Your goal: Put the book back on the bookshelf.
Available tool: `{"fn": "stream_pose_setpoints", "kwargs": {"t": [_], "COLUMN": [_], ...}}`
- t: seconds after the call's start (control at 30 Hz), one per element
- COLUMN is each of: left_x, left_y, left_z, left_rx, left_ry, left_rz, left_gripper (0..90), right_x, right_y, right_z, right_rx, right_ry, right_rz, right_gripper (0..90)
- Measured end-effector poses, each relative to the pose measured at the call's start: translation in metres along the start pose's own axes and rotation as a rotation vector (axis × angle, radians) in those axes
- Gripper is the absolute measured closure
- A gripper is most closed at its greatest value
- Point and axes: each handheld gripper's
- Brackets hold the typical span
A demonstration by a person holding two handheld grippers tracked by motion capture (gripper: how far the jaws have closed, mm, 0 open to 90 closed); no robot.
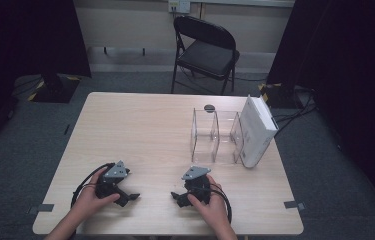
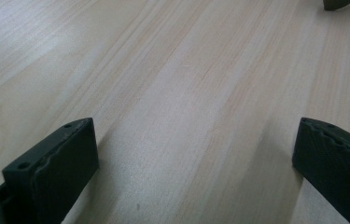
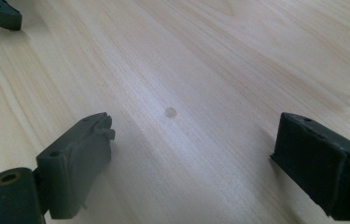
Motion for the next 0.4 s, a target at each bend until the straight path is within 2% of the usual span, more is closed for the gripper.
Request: {"fn": "stream_pose_setpoints", "kwargs": {"t": [0.4], "left_x": [0.0002], "left_y": [0.0003], "left_z": [0.0001], "left_rx": [-0.002], "left_ry": [0.002], "left_rz": [-0.003], "left_gripper": [0.0], "right_x": [0.0003], "right_y": [0.0003], "right_z": [-0.0002], "right_rx": [-0.004], "right_ry": [0.002], "right_rz": [-0.001], "right_gripper": [9.9]}}
Point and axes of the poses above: each handheld gripper's, and its own axes: x roughly forward along the jaws, z roughly out of its underside, y roughly to its right, and after that the axes turned 12 degrees about x, right-handed
